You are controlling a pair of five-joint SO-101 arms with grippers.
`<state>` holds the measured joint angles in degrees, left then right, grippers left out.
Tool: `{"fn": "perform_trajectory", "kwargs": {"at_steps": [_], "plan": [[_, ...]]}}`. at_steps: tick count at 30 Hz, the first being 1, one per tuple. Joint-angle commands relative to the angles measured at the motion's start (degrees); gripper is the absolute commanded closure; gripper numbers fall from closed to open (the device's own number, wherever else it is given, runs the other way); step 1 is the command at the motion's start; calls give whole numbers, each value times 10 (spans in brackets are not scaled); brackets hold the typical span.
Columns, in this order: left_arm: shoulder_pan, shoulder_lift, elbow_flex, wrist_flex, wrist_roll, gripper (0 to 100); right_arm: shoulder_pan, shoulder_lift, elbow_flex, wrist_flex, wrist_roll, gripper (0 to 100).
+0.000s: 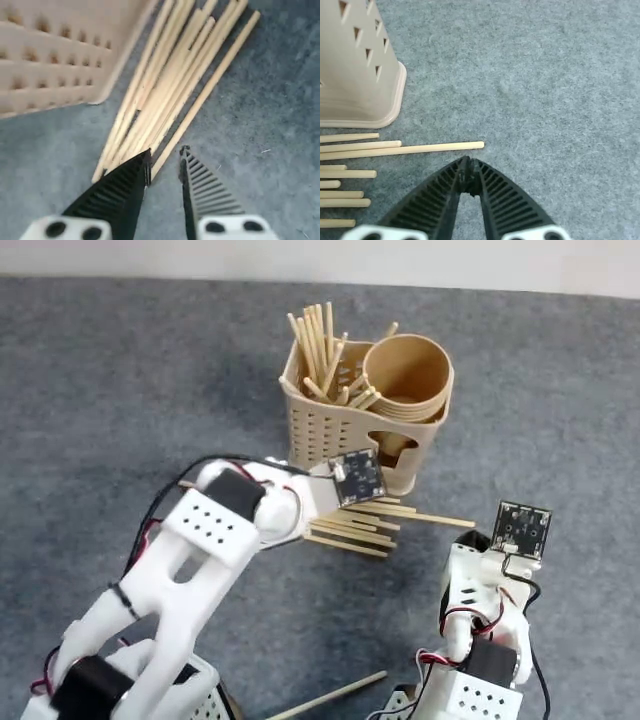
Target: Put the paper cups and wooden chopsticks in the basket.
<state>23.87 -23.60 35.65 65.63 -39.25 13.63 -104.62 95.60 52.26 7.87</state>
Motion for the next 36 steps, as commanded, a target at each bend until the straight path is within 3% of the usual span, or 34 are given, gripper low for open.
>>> {"fn": "perform_trajectory", "kwargs": {"at_steps": [1, 18, 27, 31, 36], "plan": [[13, 71, 7, -48, -9, 899, 5, -7, 59, -13, -2, 994], [13, 328, -112, -52, -57, 930, 5, -7, 59, -13, -2, 994], [18, 355, -149, -24, -83, 925, 5, -7, 59, -13, -2, 994], [19, 356, -148, -23, -109, 848, 5, -7, 59, -13, -2, 994], [22, 356, -143, 13, -139, 936, 5, -7, 59, -13, -2, 994]]}}
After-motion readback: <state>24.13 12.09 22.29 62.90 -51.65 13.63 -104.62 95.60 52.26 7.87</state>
